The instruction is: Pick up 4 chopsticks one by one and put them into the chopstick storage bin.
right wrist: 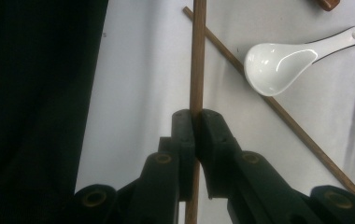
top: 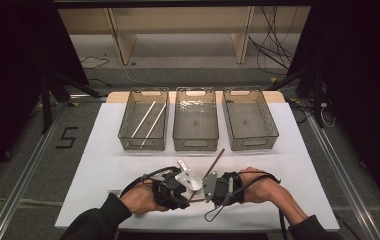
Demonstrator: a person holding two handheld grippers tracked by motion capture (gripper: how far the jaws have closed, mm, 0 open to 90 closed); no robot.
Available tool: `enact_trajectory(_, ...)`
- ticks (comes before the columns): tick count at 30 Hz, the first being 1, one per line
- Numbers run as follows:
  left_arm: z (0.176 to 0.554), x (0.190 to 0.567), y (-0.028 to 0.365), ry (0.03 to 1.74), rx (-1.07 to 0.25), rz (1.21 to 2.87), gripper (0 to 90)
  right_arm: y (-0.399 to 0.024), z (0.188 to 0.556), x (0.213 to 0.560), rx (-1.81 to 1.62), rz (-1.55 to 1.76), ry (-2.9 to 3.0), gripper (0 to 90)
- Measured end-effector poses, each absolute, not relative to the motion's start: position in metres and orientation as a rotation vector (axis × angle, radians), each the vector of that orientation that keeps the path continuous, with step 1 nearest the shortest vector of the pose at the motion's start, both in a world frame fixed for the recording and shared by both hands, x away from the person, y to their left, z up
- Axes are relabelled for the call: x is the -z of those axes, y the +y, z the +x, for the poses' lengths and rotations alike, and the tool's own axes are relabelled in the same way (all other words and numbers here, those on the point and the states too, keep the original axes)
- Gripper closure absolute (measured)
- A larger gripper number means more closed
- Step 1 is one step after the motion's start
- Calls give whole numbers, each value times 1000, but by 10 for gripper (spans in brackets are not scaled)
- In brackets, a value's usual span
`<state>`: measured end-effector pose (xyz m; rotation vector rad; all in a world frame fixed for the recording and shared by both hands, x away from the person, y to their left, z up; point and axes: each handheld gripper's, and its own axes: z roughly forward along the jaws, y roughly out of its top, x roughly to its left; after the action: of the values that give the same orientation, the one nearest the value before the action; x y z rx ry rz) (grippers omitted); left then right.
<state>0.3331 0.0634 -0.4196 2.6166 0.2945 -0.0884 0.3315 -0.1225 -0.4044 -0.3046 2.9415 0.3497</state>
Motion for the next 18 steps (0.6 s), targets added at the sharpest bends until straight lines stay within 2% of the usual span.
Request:
enact_trajectory(5,334,418,65,305,94,2605,849,-124,331,403,-387,-269,2944,835)
enact_trajectory(9,336,416,69,342,79,2593,849,-129,333,400,-437,-212,2931,690)
enact_trajectory(11,339,415,73,369,68,2583,850,-134,334,396,-475,-163,2916,646)
enact_trajectory(14,342,413,81,409,47,2568,849,-142,337,389,-559,-79,2884,512)
enact_trajectory(18,347,408,93,477,-5,2537,849,-149,341,385,-652,36,2853,414)
